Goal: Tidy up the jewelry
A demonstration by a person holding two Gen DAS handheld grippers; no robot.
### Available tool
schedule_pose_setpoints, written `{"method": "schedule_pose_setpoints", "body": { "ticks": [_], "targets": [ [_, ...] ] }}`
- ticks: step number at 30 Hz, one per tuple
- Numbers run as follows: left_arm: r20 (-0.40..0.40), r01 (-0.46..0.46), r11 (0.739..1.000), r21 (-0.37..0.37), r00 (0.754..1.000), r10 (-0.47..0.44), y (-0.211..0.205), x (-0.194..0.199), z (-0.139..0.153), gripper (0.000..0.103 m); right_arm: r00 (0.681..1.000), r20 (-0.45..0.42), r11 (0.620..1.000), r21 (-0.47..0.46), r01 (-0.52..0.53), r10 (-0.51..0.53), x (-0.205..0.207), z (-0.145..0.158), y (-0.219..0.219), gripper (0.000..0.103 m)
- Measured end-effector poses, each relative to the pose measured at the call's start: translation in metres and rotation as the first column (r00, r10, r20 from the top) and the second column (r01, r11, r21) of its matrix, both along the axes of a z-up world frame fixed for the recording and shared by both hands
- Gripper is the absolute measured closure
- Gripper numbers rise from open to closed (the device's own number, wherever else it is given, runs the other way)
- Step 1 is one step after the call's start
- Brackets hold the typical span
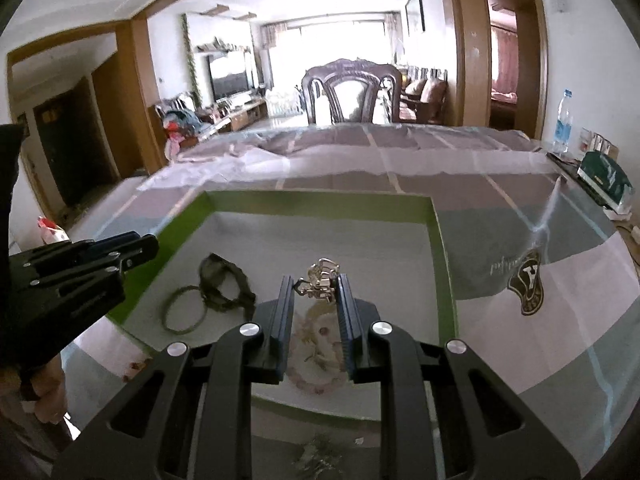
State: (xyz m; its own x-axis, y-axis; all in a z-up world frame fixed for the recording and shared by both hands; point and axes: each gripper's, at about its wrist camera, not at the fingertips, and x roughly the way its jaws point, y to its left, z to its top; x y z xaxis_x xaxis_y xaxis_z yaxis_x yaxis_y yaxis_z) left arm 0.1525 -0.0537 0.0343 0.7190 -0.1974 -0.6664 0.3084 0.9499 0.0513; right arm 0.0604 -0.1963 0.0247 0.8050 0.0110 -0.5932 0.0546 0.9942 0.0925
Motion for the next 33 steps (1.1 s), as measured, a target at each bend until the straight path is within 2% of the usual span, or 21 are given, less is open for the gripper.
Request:
{"method": "schedule_pose_setpoints", "body": {
  "ticks": [1, 3, 4, 6, 8, 11, 15, 17, 21, 23, 28, 30, 33],
  "targets": [
    [-0.008, 0.002, 1.0, 0.001, 1.0, -0.002, -0.001, 0.002, -0.003, 0.083, 1.0, -0.009, 1.0, -0.001, 0.002, -0.002, 0.001, -0.003, 0.0, 0.08],
    [-0.015, 0.012, 1.0, -0.008, 1.0, -0.012, -0.003, 0.004, -0.007, 0.071, 1.0, -0.011, 1.0, 0.005, 0.015, -0.015, 0.0, -0.005, -0.003, 0.061],
    [-0.01, 0.017, 1.0, -0.011, 1.0, -0.017, -0.002, 0.003, -0.007, 0.064, 1.0, -0.005, 1.0, 0.006, 0.022, -0.022, -0.002, -0.005, -0.005, 0.059],
    [0.007, 0.018, 1.0, -0.007, 1.0, -0.018, -0.002, -0.001, -0.006, 0.061, 1.0, 0.005, 1.0, 0.008, 0.026, -0.026, -0.011, -0.003, -0.008, 0.058],
    [0.018, 0.016, 1.0, -0.002, 1.0, -0.016, 0.003, -0.009, -0.003, 0.053, 0.999, 0.018, 1.0, 0.015, 0.028, -0.028, -0.026, 0.001, -0.011, 0.058],
    [0.039, -0.001, 1.0, -0.004, 0.999, 0.001, 0.014, -0.03, 0.001, 0.048, 0.999, 0.023, 1.0, 0.007, 0.028, -0.028, -0.053, 0.002, -0.016, 0.058],
    [0.041, 0.0, 1.0, -0.023, 0.999, 0.001, 0.029, -0.058, 0.0, 0.043, 1.0, -0.018, 1.0, 0.02, 0.023, -0.022, -0.081, -0.013, -0.023, 0.058],
    [0.031, -0.009, 0.999, -0.031, 0.999, 0.01, 0.037, -0.067, -0.004, 0.037, 0.997, -0.073, 0.998, 0.048, 0.031, -0.027, -0.082, -0.027, -0.028, 0.058],
    [0.005, -0.054, 0.998, -0.012, 0.999, 0.054, 0.051, -0.075, -0.012, 0.036, 0.994, -0.109, 0.998, 0.06, 0.015, -0.008, -0.087, -0.041, -0.024, 0.058],
    [-0.009, -0.067, 0.998, -0.012, 0.998, 0.066, 0.057, -0.077, -0.016, 0.033, 0.991, -0.136, 0.999, 0.048, -0.009, 0.015, -0.084, -0.048, -0.015, 0.058],
    [-0.059, -0.064, 0.998, -0.003, 0.996, 0.064, 0.058, -0.078, -0.031, 0.032, 0.979, -0.192, 0.997, 0.049, -0.054, 0.063, -0.068, -0.068, 0.003, 0.058],
    [-0.08, -0.063, 0.998, 0.003, 0.995, 0.063, 0.058, -0.078, -0.038, 0.032, 0.979, -0.188, 0.997, 0.039, -0.073, 0.079, -0.065, -0.07, 0.011, 0.058],
    [-0.11, -0.063, 0.998, 0.008, 0.992, 0.064, 0.057, -0.077, -0.047, 0.032, 0.971, -0.184, 0.987, 0.069, -0.142, 0.153, -0.064, -0.069, 0.025, 0.058]
  ]
}}
